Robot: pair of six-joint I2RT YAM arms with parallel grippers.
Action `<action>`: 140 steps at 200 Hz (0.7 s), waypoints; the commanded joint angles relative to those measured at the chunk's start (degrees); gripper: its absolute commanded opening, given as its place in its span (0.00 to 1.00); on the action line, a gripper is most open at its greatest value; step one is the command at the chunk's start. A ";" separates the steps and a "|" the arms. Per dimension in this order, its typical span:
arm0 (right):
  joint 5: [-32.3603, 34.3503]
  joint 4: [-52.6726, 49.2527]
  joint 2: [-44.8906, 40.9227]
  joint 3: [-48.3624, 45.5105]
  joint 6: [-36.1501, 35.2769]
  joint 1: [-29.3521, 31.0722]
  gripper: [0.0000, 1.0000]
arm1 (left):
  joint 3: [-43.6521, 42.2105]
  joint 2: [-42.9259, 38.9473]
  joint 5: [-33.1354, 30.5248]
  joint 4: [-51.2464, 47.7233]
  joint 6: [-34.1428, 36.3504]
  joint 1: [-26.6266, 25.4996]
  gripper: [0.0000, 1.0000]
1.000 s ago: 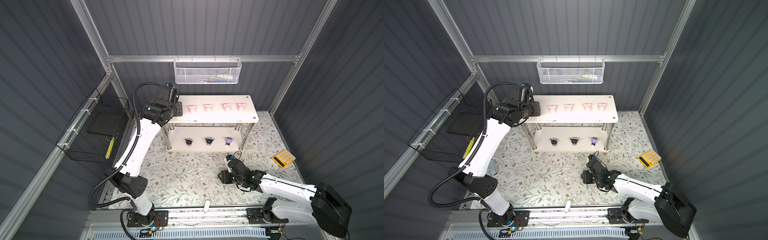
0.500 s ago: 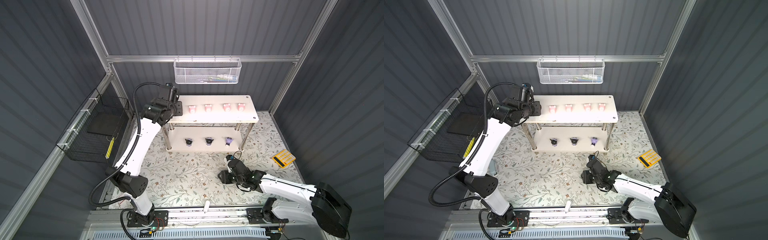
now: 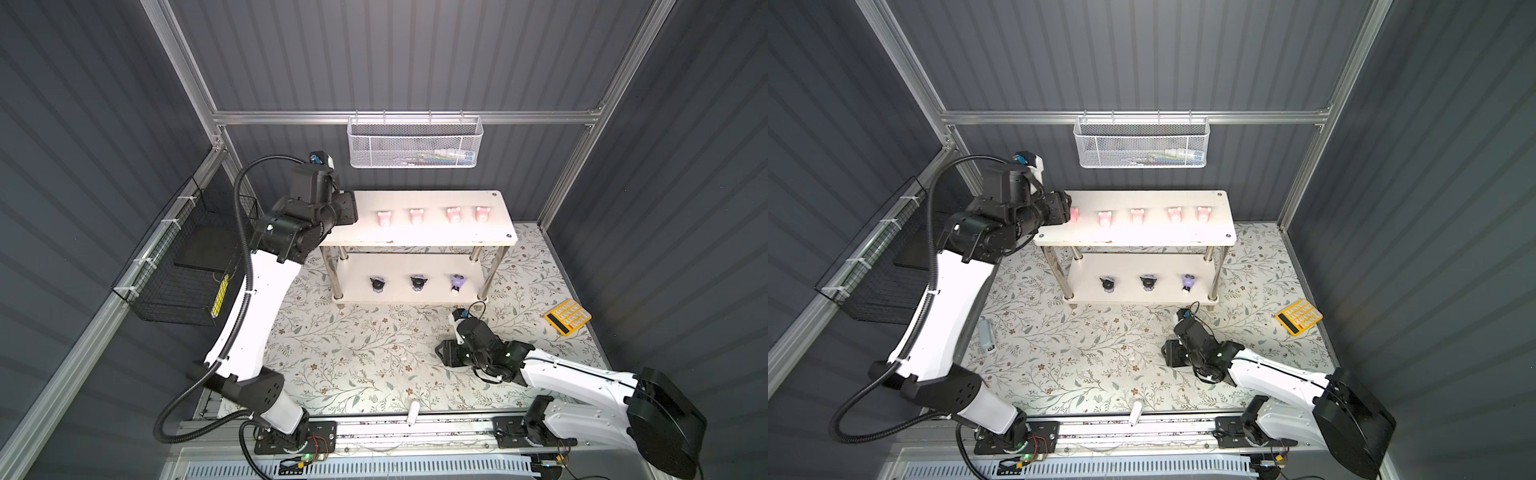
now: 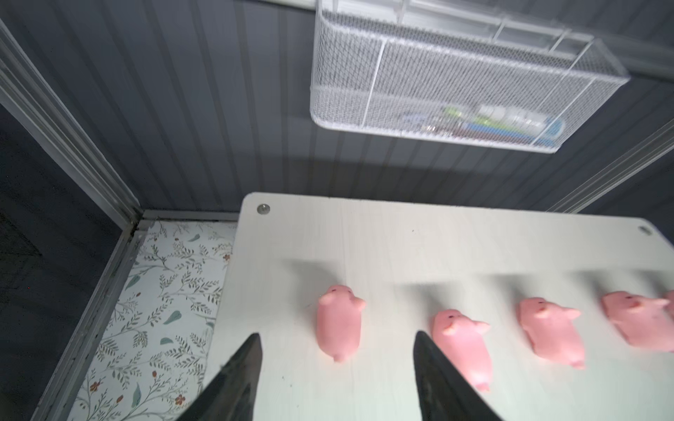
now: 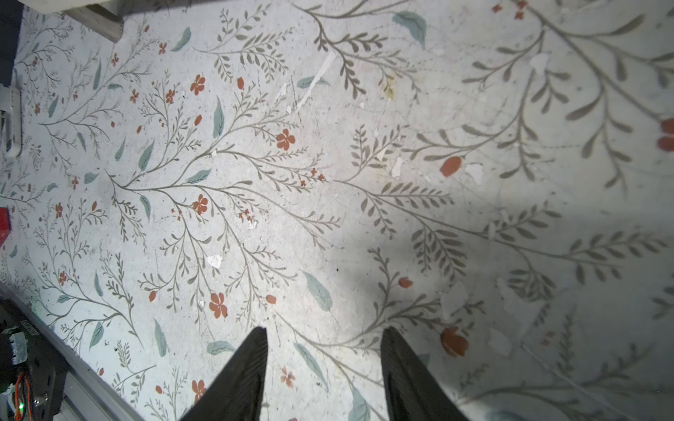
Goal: Place and organize the plastic toys onto the shelf
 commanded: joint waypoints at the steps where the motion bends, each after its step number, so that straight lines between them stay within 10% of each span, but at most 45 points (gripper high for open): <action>1: 3.29 -3.51 -3.44 0.58 0.25 -0.23 0.53 | -6.91 -8.77 -2.46 4.17 0.36 0.38 0.69; 84: 21.57 -25.88 -33.90 4.90 -2.93 -4.48 0.53 | -47.05 -38.78 -9.30 7.87 -7.56 0.35 0.71; 140: 18.40 -25.69 -32.79 8.04 -6.70 -18.50 0.53 | -66.49 -41.40 -11.44 18.33 -12.19 0.39 0.80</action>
